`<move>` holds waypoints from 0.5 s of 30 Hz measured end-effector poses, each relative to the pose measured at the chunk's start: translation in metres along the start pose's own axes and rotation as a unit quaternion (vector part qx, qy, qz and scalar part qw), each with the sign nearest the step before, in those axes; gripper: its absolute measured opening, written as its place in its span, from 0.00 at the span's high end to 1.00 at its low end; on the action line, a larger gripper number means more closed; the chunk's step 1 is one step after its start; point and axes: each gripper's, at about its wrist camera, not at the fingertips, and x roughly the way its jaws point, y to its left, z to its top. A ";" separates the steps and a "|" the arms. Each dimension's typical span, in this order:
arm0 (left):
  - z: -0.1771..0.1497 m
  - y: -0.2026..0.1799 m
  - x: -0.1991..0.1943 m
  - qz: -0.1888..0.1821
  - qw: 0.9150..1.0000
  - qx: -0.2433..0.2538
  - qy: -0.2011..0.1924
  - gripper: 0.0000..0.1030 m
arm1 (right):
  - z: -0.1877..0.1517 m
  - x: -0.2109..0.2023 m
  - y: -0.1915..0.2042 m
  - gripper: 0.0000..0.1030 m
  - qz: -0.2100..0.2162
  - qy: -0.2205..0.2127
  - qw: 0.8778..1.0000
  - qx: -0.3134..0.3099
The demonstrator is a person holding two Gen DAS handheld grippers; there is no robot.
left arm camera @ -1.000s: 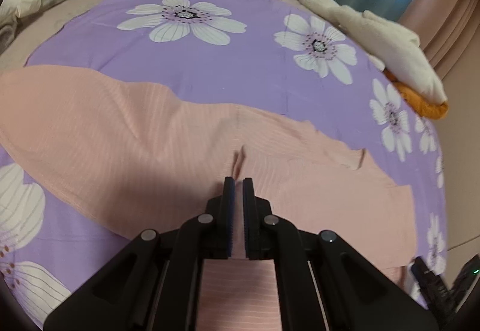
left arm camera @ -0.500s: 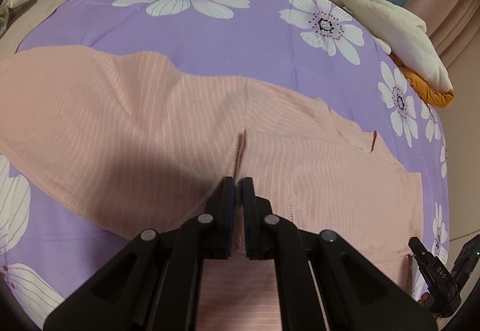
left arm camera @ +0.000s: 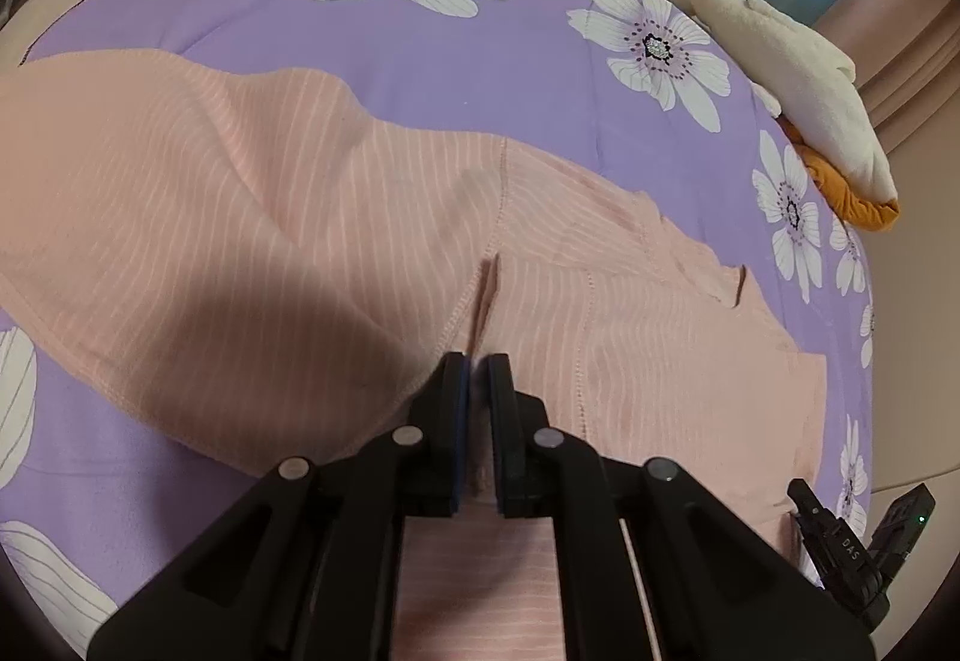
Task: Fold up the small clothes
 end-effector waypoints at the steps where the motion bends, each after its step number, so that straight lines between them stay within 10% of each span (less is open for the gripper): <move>1: 0.000 0.000 -0.002 -0.003 1.000 0.001 0.000 0.90 | 0.000 0.000 0.000 0.81 0.000 0.000 1.000 0.000; 8: -0.007 -0.003 -0.054 -0.023 0.998 0.011 -0.054 0.64 | 0.001 -0.008 0.000 0.77 -0.008 -0.003 1.000 0.006; 10: -0.007 0.000 -0.072 -0.010 0.997 0.015 -0.075 0.31 | 0.001 -0.019 0.005 0.67 -0.030 -0.015 0.999 -0.001; 15: -0.006 0.035 -0.119 -0.001 0.992 -0.022 -0.123 0.17 | -0.001 -0.075 0.024 0.30 -0.036 -0.072 0.997 -0.013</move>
